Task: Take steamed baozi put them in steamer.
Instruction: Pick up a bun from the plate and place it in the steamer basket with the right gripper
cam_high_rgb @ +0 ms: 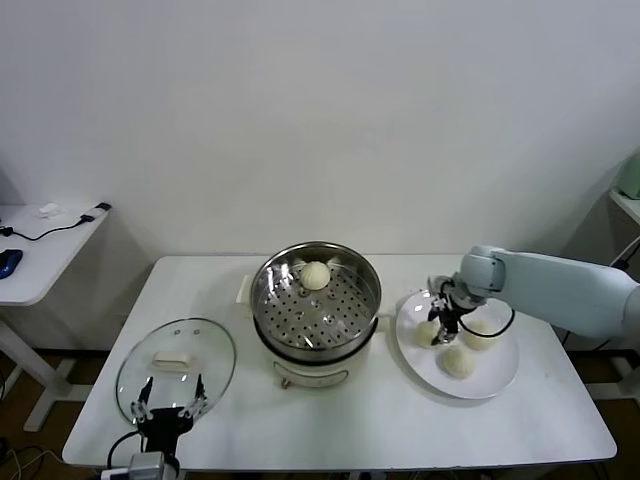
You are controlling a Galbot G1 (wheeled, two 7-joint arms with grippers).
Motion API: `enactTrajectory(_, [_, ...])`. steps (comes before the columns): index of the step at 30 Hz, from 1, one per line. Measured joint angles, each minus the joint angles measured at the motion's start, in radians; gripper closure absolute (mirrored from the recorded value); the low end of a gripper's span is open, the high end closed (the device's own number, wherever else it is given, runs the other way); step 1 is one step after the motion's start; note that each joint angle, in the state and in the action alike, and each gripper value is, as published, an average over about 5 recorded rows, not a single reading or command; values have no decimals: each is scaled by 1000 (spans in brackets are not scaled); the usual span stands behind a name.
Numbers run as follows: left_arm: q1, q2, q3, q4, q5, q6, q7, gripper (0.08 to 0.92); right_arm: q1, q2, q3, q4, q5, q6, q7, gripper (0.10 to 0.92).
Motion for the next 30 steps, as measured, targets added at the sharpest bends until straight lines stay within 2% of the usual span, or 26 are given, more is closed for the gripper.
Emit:
enactTrajectory(7, [-4,0,11,-13,2,5,3,177,227,8,-75,71,101,8,-60,431])
enactTrajectory(15, [-7,-1,28,-24,10,5,4,177,443,81,-83,192,309,-45,-45,429])
enactTrajectory(22, [-1,-9,35,-37,14,5,3,177,474,215,-37,245,448,-120,35,431])
enactTrajectory(30, [5,-10,34,-34,19,3,2,177,395,375,-10,222,505,-190,123,431])
